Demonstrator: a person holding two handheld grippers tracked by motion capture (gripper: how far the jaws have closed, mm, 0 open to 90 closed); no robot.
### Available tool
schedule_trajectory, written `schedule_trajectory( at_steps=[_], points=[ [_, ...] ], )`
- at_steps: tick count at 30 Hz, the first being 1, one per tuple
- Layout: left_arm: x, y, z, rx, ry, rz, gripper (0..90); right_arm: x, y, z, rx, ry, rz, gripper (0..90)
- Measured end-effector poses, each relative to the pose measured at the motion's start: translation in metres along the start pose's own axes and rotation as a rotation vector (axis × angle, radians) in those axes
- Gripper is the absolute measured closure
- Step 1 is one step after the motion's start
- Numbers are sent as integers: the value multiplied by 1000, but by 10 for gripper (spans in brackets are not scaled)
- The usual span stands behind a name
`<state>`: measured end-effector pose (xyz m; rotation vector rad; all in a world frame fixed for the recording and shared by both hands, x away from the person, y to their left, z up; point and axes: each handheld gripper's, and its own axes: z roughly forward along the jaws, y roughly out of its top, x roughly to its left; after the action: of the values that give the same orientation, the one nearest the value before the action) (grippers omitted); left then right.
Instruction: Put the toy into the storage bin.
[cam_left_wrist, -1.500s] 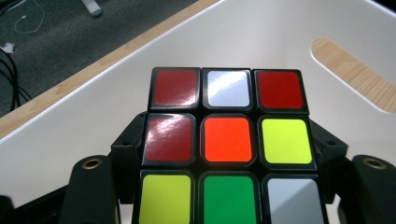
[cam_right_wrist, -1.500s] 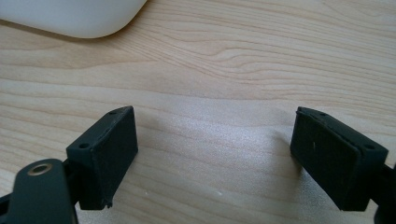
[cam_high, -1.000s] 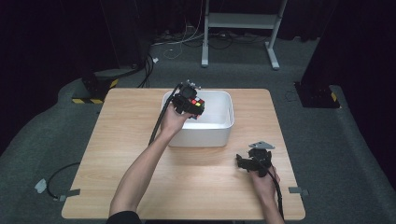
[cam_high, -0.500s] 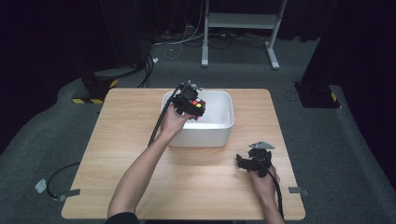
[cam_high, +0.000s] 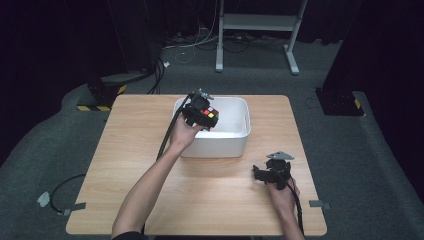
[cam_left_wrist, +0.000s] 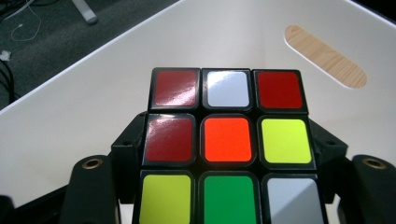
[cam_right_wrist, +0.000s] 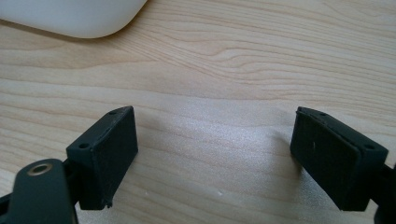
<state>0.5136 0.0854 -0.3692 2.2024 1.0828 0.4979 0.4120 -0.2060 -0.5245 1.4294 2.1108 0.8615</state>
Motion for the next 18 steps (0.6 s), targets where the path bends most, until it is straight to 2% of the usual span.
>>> schedule_trajectory(
  at_steps=[2, 18],
  points=[
    [0, -1, -1, 4, 7, 6, 330, 0, 0, 0, 0, 0, 0, 147],
    [-9, -8, -8, -3, -11, 30, 330, 0, 0, 0, 0, 0, 0, 147]
  ],
)
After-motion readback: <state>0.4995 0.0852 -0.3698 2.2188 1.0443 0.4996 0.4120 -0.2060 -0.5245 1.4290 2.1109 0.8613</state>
